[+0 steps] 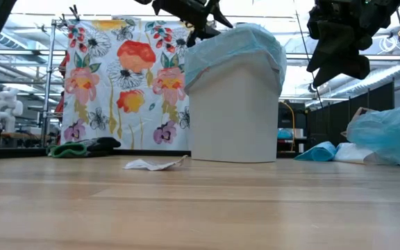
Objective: Place trash/remove bag and relplace
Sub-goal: Put the white paper into the trash bin
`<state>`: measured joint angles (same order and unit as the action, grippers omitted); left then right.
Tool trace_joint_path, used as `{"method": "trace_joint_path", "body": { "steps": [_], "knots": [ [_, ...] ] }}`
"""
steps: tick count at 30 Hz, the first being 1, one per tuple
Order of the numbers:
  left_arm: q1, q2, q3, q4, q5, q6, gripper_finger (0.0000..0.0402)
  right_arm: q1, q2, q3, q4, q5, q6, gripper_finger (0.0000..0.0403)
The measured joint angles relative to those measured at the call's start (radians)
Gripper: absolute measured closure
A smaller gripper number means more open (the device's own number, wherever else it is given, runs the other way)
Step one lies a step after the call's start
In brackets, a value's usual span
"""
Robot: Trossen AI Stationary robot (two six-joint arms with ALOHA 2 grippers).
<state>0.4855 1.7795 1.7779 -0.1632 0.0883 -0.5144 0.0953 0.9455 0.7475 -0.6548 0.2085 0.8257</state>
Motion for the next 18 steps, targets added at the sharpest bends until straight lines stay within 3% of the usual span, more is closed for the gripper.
{"method": "trace_joint_path", "body": {
  "steps": [5,9,14,18],
  "knots": [
    [0.004,-0.051,-0.001,-0.013,0.118,0.0,0.0242,0.0,0.0,0.0,0.0,0.0,0.0,0.02],
    [-0.009,-0.133,0.0,-0.099,0.13,0.015,0.0242,0.0,0.0,0.0,0.0,0.0,0.0,0.02],
    [-0.08,-0.25,0.0,-0.39,0.047,0.05,0.0242,0.0,0.0,0.0,0.0,0.0,0.0,0.02],
    [-0.19,-0.316,0.0,-0.742,-0.074,-0.005,0.0242,0.0,0.0,0.0,0.0,0.0,0.0,0.02]
  ]
}}
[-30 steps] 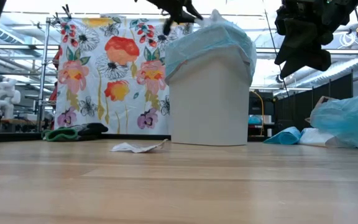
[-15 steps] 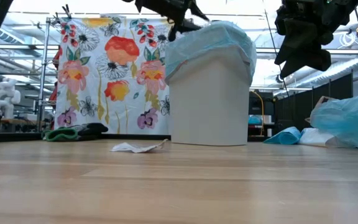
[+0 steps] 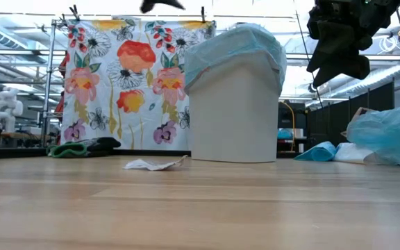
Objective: Place trash/remove bag and relplace
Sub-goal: Put the white paper into the trash bin
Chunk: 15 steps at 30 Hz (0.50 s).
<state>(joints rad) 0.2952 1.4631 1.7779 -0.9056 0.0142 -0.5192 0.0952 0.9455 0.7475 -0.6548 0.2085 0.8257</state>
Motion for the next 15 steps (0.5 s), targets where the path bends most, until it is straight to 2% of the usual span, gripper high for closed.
{"method": "trace_joint_path", "body": {
  "steps": [4,6,10,15],
  "knots": [
    [-0.17,-0.006,-0.001,-0.315,-0.116,-0.183,0.0242,0.0,0.0,0.0,0.0,0.0,0.0,0.02],
    [-0.268,-0.001,-0.019,-0.396,-0.168,-0.289,0.0242,0.0,0.0,0.0,0.0,0.0,0.0,0.02],
    [-0.462,0.004,-0.112,-0.419,-0.18,-0.496,0.0242,0.0,0.0,0.0,0.0,0.0,0.0,0.02],
    [-0.712,0.004,-0.275,-0.362,-0.197,-0.894,0.0242,0.0,0.0,0.0,0.0,0.0,0.0,0.02]
  ]
}}
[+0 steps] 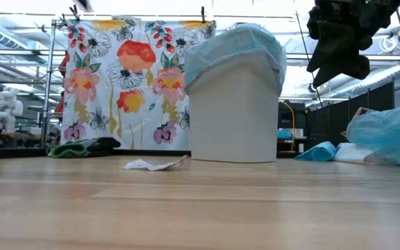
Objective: Place trash/remove bag and relplace
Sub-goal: Put the white paper into the trash bin
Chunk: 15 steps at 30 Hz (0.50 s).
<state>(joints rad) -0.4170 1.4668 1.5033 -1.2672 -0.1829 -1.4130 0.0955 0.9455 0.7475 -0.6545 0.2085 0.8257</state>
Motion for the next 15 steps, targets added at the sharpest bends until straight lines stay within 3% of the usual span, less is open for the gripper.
{"method": "trace_joint_path", "body": {
  "steps": [8,11,15],
  "knots": [
    [-0.351,0.036,-0.214,0.233,-0.056,-0.676,0.0242,0.0,0.0,0.0,0.0,0.0,0.0,0.02],
    [-0.424,0.102,-0.238,0.271,-0.047,-0.818,0.0242,0.0,0.0,0.0,0.0,0.0,0.0,0.02],
    [-0.456,0.197,-0.245,0.371,0.027,-0.841,0.0242,0.0,0.0,0.0,0.0,0.0,0.0,0.02]
  ]
}}
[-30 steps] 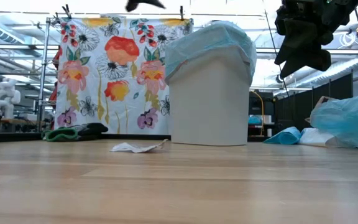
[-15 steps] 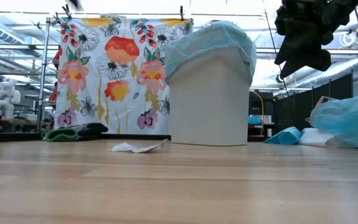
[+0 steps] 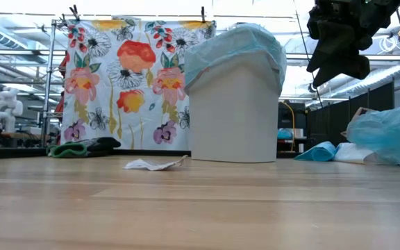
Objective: Place trash/remove bag and relplace
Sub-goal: Put the white paper into the trash bin
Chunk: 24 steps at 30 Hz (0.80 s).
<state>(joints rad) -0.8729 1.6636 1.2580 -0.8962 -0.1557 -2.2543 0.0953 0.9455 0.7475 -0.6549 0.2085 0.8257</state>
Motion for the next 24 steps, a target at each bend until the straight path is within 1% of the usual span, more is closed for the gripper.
{"method": "trace_joint_path", "body": {
  "steps": [4,8,10,16,20,24],
  "knots": [
    [-0.005,0.082,0.0,0.073,0.012,-0.004,0.0242,0.0,0.0,0.0,0.0,0.0,0.0,0.02],
    [-0.007,0.144,0.0,0.063,0.022,-0.01,0.0242,0.0,0.0,0.0,0.0,0.0,0.0,0.02],
    [-0.006,0.168,0.0,0.031,0.028,-0.01,0.0242,0.0,0.0,0.0,0.0,0.0,0.0,0.02],
    [0.01,0.194,-0.015,-0.037,0.062,-0.008,0.0242,0.0,0.0,0.0,0.0,0.0,0.0,0.02],
    [0.021,0.202,-0.05,-0.005,0.095,0.009,0.0242,0.0,0.0,0.0,0.0,0.0,0.0,0.02],
    [0.023,0.205,-0.074,0.053,0.1,0.013,0.0249,0.0,0.0,0.0,0.0,0.0,0.0,0.02]
  ]
}}
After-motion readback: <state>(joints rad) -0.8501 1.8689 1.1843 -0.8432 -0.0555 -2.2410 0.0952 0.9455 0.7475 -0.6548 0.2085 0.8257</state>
